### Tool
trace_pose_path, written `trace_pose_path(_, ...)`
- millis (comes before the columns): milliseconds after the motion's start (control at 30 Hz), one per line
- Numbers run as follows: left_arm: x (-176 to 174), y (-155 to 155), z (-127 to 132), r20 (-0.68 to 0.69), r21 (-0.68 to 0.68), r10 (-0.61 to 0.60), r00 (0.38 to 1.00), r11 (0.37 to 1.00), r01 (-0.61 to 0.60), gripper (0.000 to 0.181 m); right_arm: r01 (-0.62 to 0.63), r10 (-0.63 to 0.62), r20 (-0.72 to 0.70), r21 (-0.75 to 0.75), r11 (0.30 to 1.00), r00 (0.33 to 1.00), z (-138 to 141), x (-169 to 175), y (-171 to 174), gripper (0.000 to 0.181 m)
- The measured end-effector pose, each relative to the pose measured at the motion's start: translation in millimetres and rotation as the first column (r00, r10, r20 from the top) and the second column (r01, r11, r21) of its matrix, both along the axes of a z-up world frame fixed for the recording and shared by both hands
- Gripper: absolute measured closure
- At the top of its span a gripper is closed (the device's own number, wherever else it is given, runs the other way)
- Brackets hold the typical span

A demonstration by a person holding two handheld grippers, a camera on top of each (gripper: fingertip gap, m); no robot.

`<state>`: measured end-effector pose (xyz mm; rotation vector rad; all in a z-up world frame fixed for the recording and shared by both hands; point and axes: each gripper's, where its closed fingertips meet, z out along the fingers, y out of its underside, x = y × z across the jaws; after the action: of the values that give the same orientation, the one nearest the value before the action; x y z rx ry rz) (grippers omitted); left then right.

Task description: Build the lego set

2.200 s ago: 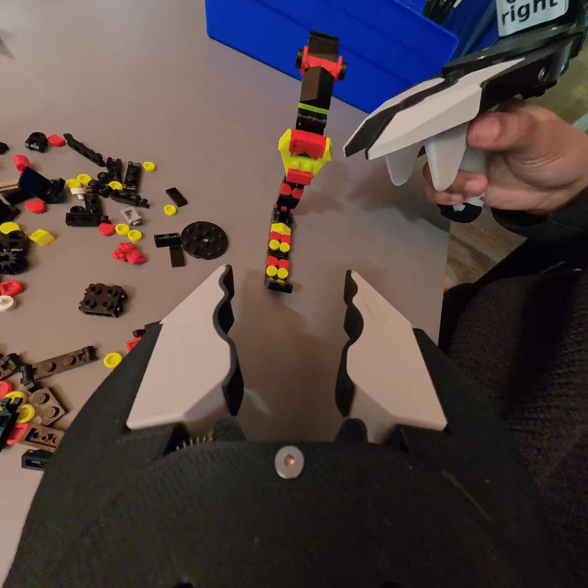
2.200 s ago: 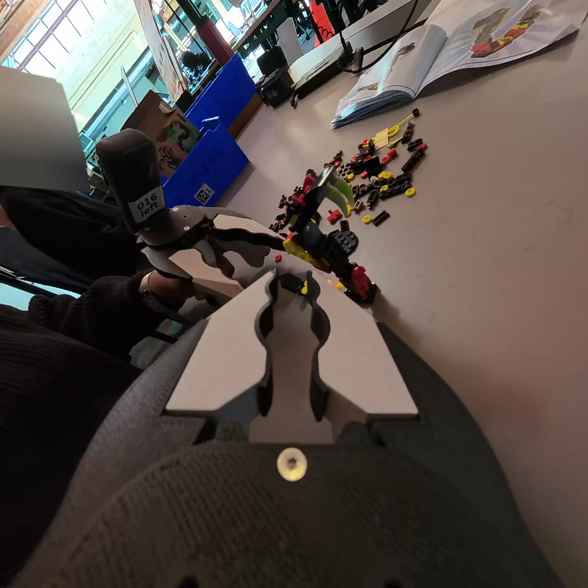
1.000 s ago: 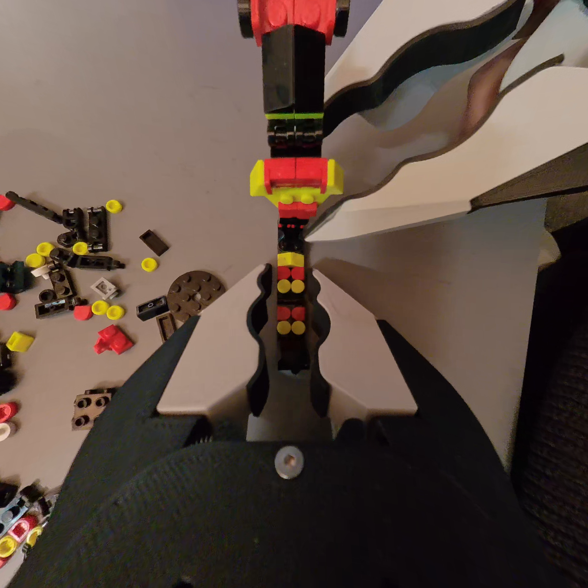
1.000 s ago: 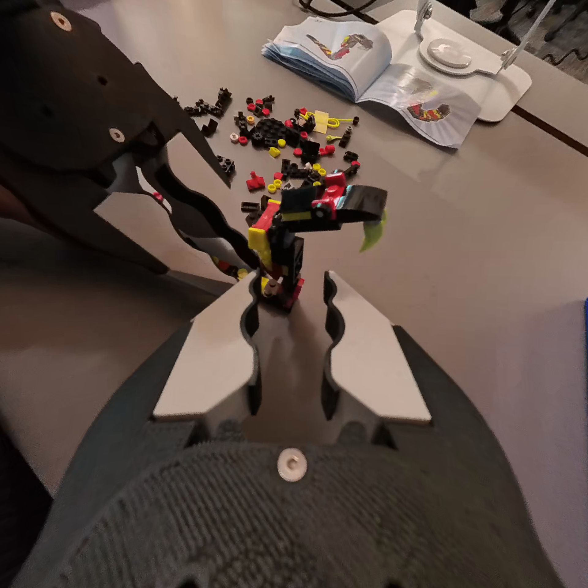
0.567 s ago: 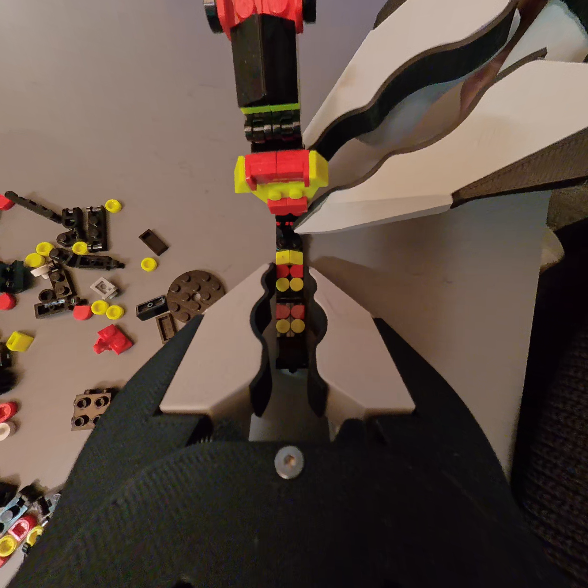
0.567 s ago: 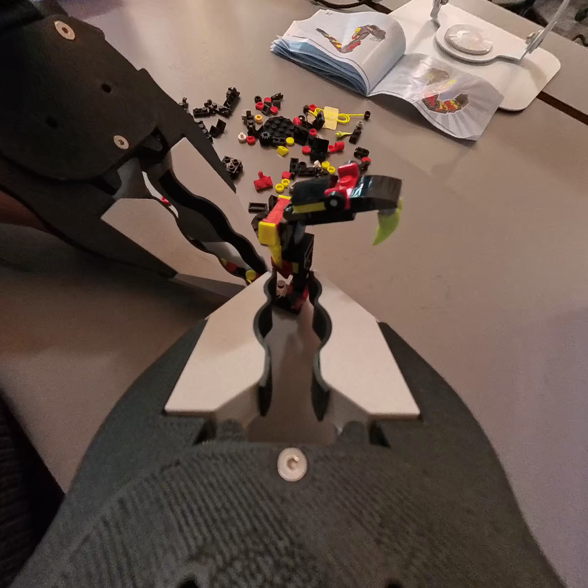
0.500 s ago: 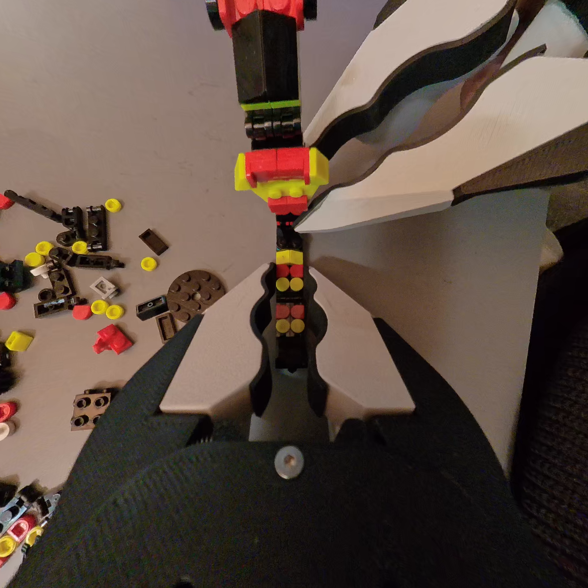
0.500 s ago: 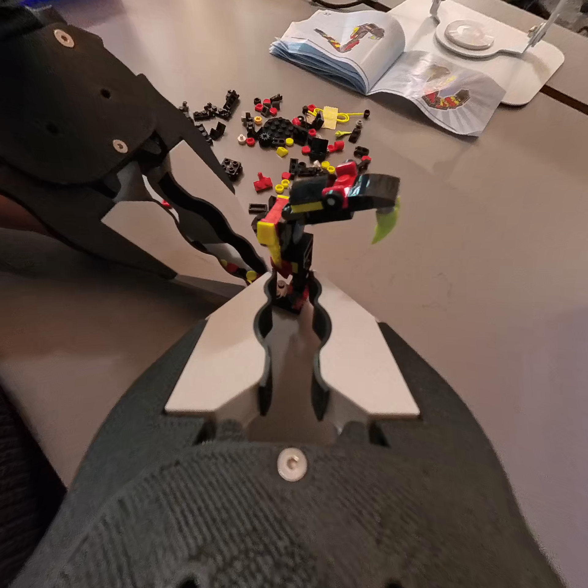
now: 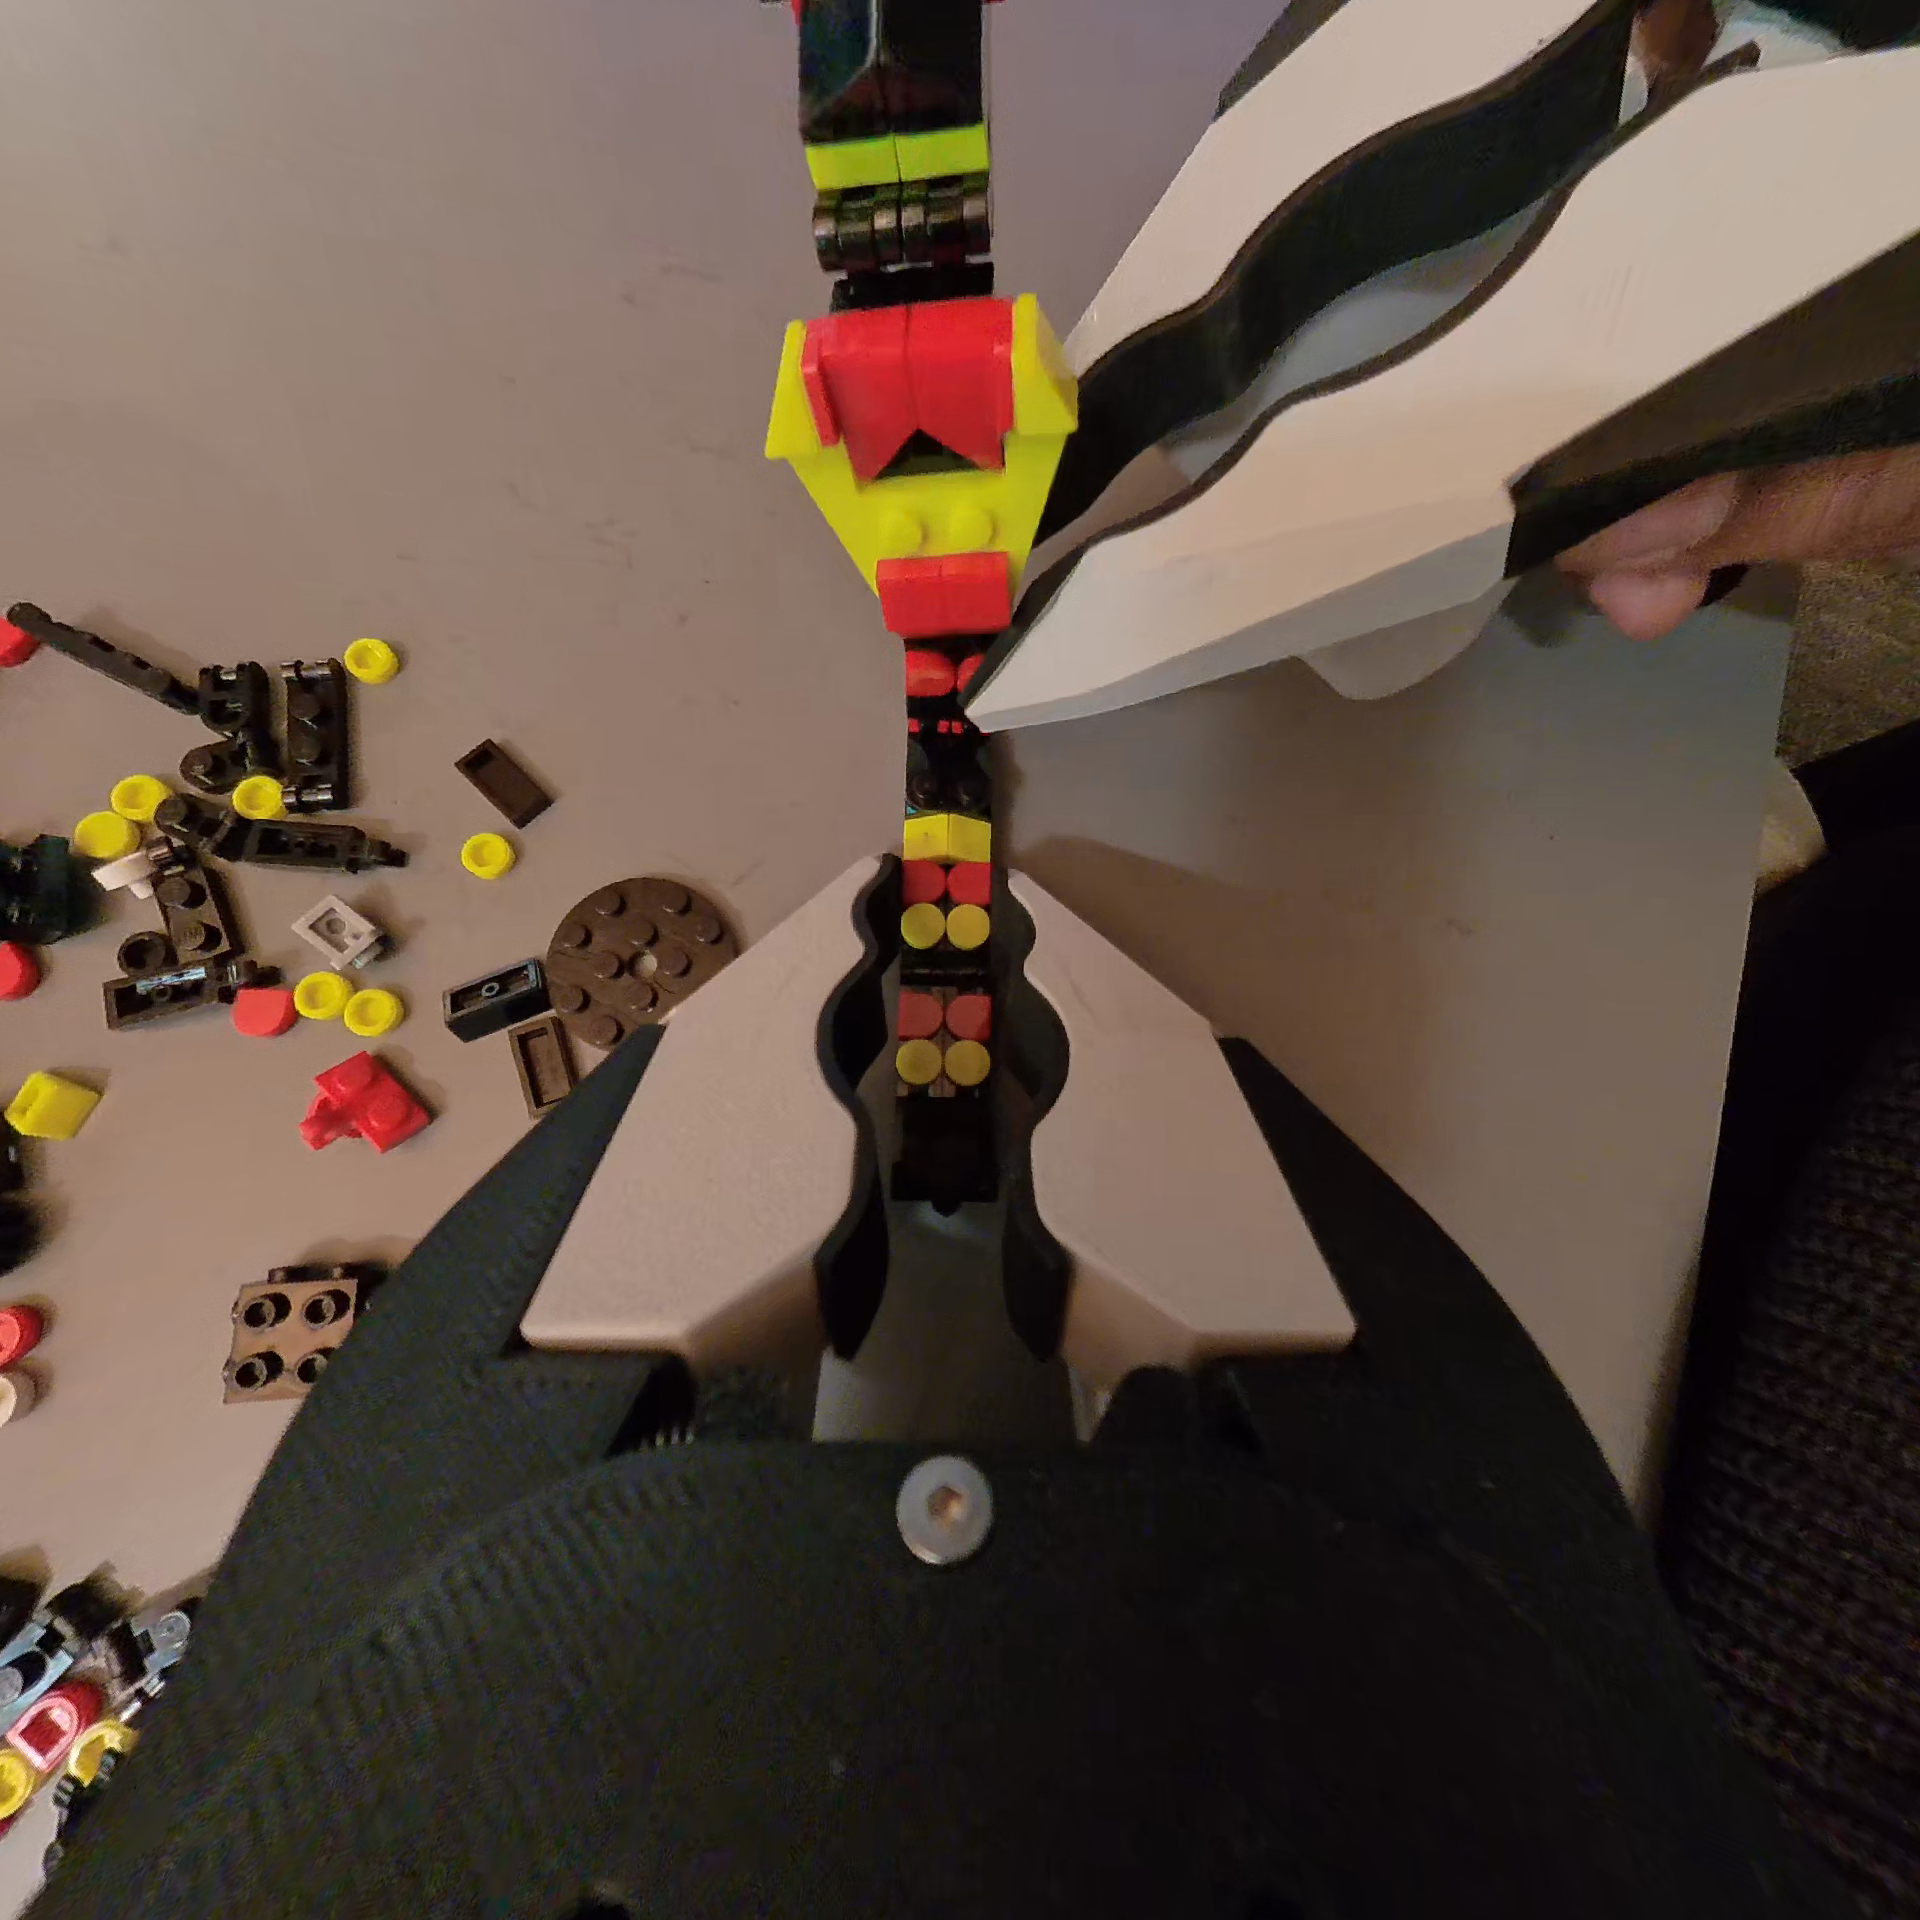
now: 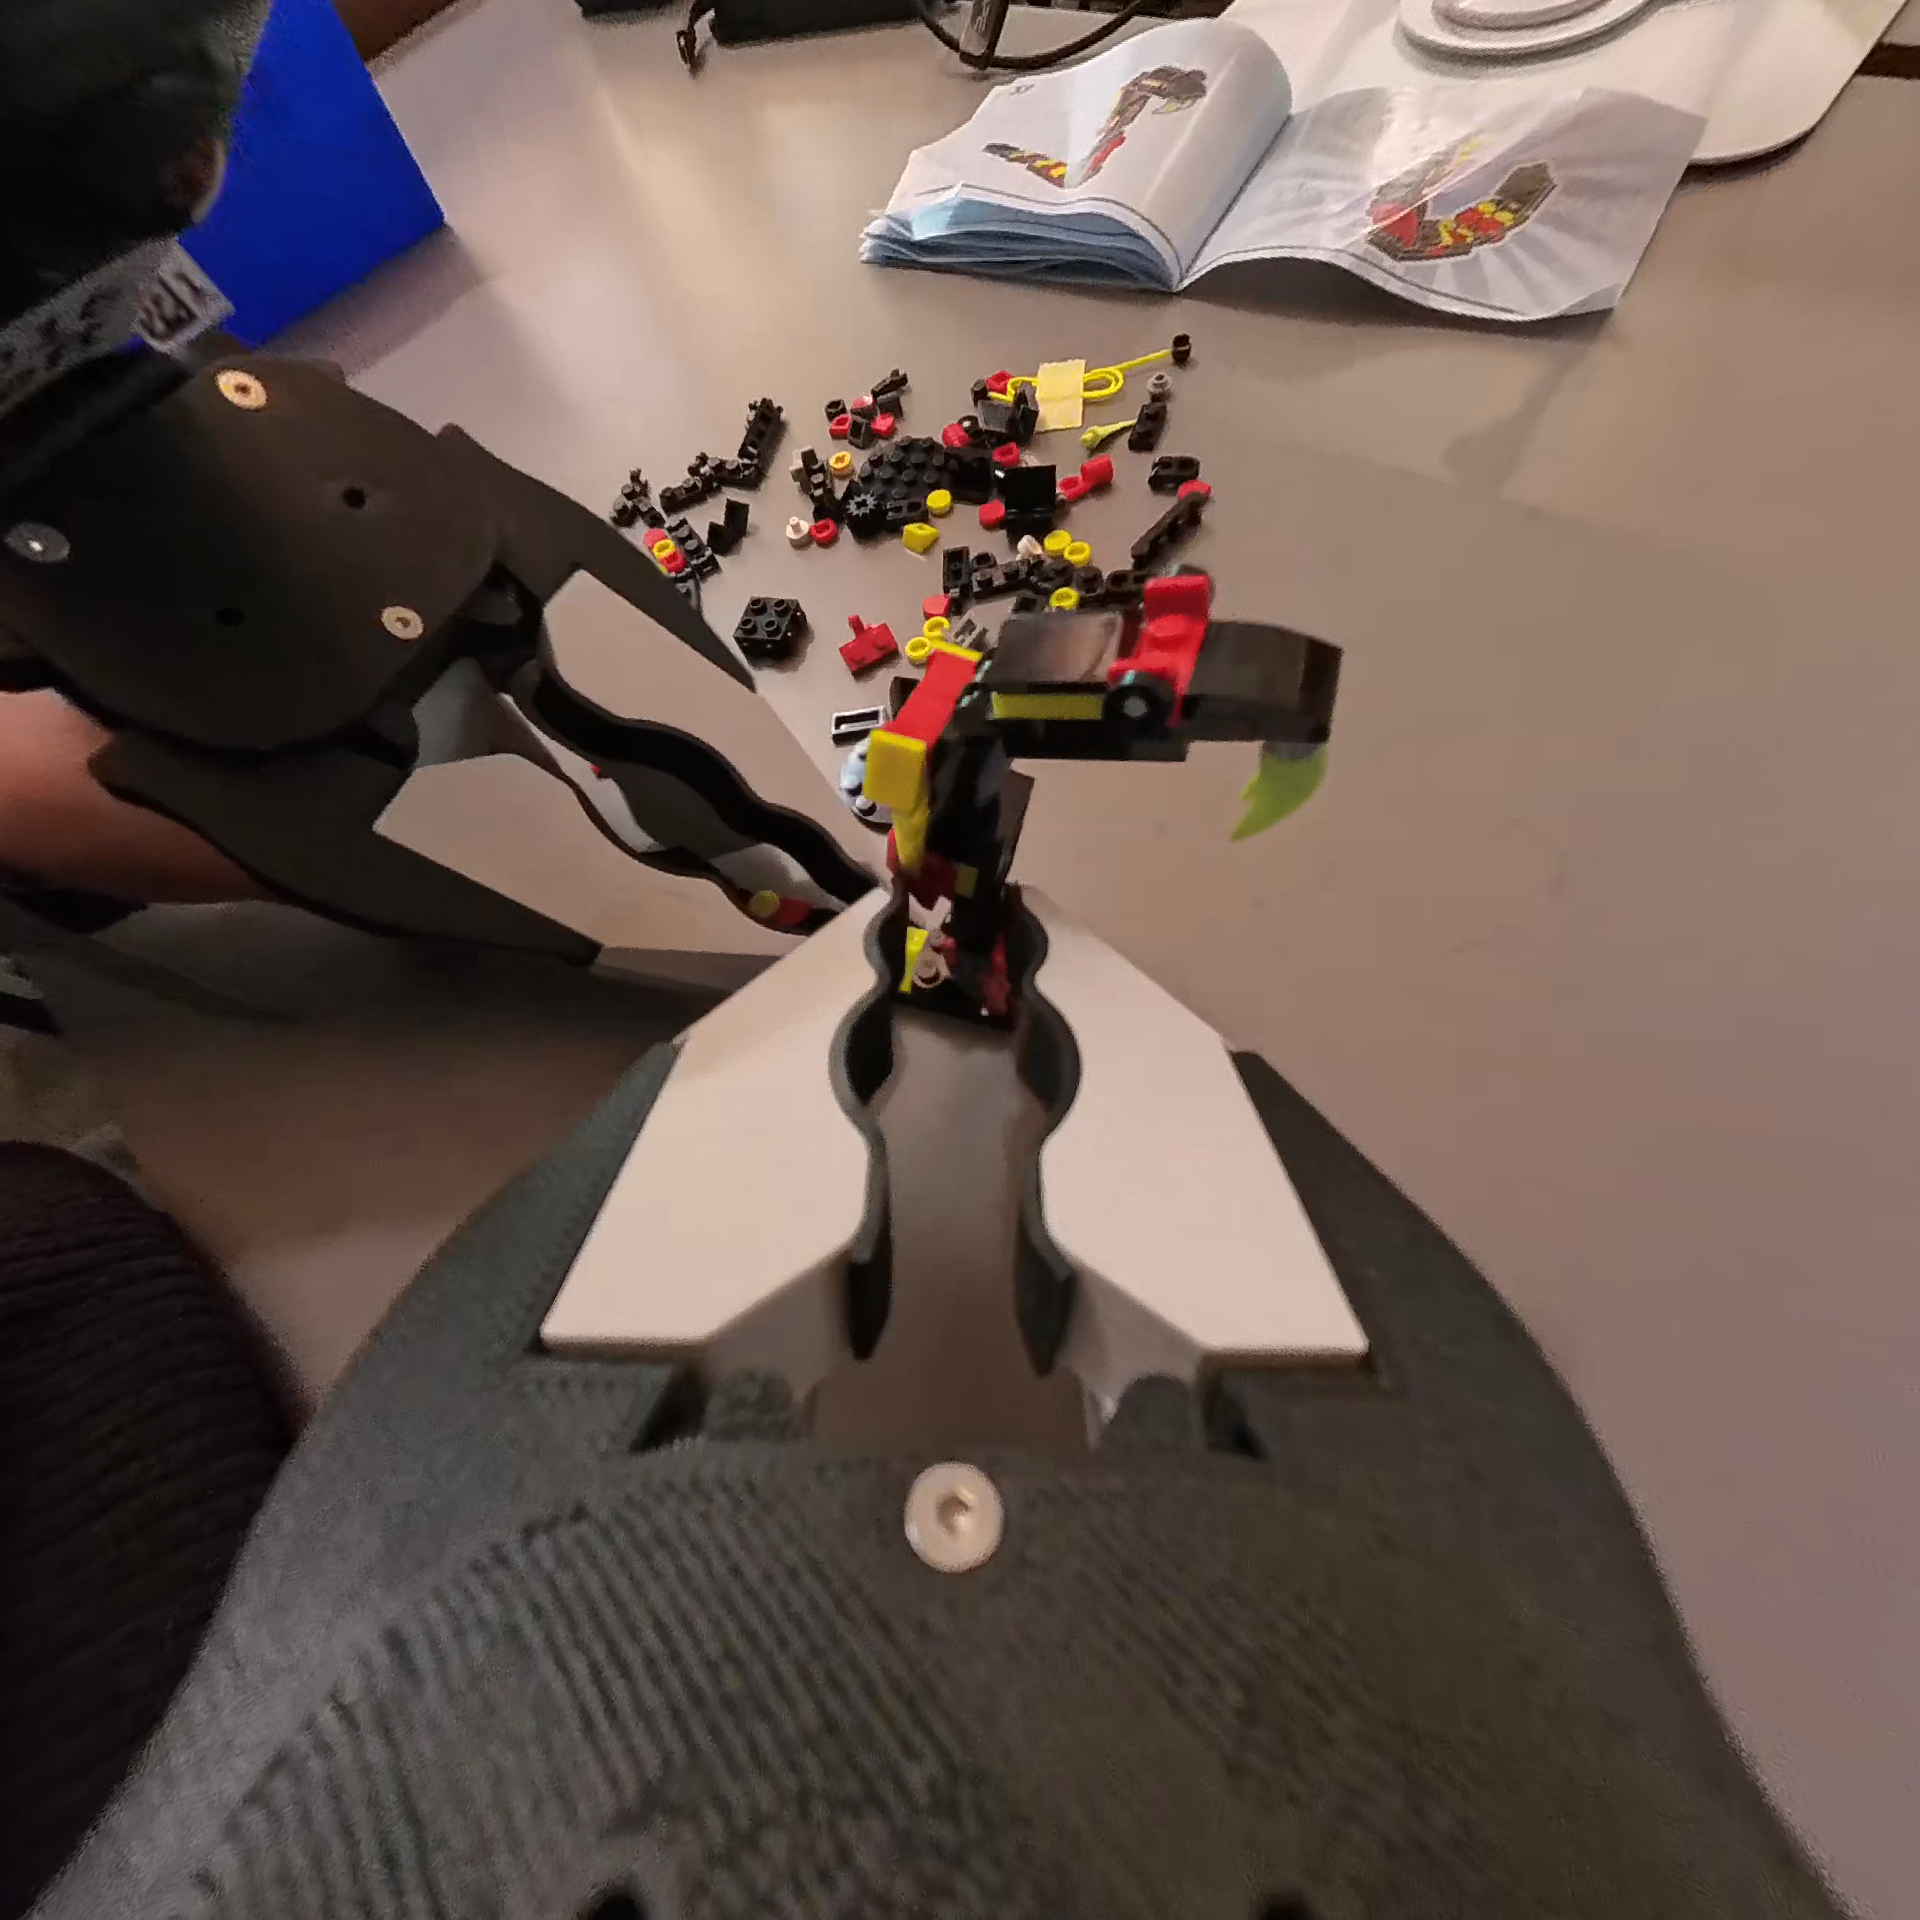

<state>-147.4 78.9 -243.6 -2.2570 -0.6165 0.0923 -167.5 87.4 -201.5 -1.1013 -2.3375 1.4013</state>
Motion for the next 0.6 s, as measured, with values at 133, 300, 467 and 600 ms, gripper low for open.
trace_pose_path(133,-0.1,-0.1,0.0,0.002,0.001,0.001,1.000,1.000,-0.001,0.166,0.021,-0.016,0.059,-0.081,0.997,0.998,1.1,-0.6,0.6,0.165)
trace_pose_path(300,-0.2,-0.1,0.0,0.000,0.000,0.001,1.000,1.000,-0.001,0.166,0.019,-0.013,0.061,-0.087,0.996,0.998,1.5,-0.6,0.6,0.165)
trace_pose_path(467,-0.3,-0.1,0.1,-0.001,0.000,0.001,1.000,1.000,-0.001,0.166,0.018,-0.014,0.051,-0.070,0.997,0.999,1.4,-1.0,1.2,0.162)
trace_pose_path(600,-0.3,-0.1,0.3,0.000,0.001,0.003,1.000,1.000,-0.003,0.166,0.015,-0.011,0.049,-0.086,0.996,0.999,4.8,-1.0,2.3,0.158)
